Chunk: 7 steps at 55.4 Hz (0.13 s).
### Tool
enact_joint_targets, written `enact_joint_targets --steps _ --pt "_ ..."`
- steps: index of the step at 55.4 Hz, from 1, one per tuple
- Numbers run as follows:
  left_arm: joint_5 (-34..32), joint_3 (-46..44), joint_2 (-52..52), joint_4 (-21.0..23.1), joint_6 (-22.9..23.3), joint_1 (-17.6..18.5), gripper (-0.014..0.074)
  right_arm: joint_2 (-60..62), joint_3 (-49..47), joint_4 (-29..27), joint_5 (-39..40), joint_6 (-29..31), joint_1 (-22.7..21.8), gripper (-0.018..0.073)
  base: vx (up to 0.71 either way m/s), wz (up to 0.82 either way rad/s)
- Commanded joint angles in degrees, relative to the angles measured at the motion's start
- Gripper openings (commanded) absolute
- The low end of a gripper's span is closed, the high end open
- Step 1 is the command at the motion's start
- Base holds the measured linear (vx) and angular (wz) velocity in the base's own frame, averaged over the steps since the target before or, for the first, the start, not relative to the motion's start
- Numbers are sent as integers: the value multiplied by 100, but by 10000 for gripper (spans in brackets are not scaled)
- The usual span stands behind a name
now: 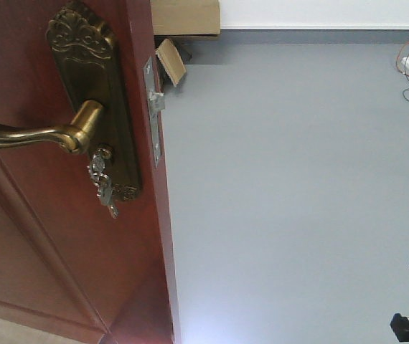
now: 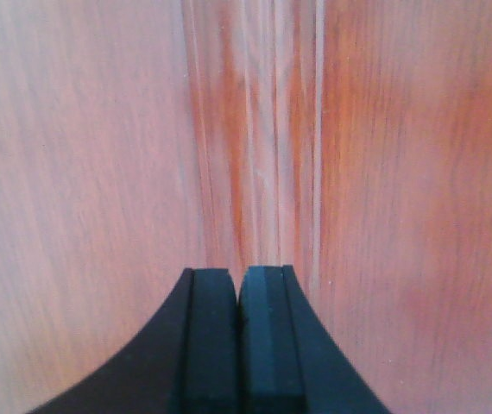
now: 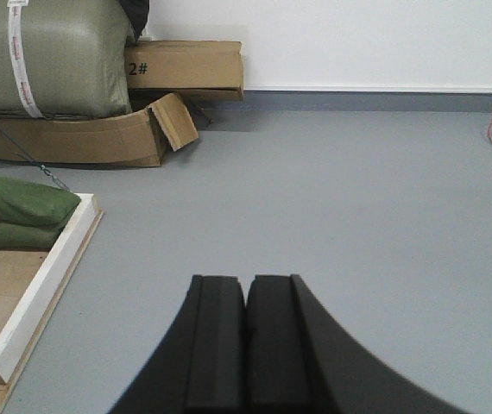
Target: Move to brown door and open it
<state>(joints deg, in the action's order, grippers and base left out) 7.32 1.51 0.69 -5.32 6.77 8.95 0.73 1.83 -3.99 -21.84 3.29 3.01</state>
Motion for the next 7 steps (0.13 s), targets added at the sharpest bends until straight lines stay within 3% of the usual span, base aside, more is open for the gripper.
enact_joint_targets --steps 1,7 --pt "-426 -95 77 44 7 -1 -6 32 19 21 439 45 8 0 0 0" --pt "-426 -95 77 44 7 -1 -6 32 19 21 439 45 8 0 0 0"
